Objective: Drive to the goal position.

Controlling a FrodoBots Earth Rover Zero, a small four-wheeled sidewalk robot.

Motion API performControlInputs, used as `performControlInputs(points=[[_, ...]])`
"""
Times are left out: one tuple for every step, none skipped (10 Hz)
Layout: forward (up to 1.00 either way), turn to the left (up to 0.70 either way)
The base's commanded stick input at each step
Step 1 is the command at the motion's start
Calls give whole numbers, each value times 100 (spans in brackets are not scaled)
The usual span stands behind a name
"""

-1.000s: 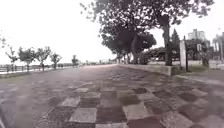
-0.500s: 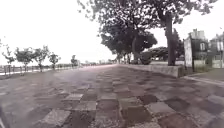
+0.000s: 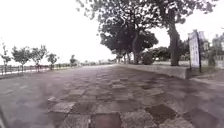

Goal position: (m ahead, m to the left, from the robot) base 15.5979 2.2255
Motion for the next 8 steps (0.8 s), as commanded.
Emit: performControlInputs(points=[[100,0],[100,0],[100,0],[100,0],[100,0],[100,0],[100,0],[100,0]])
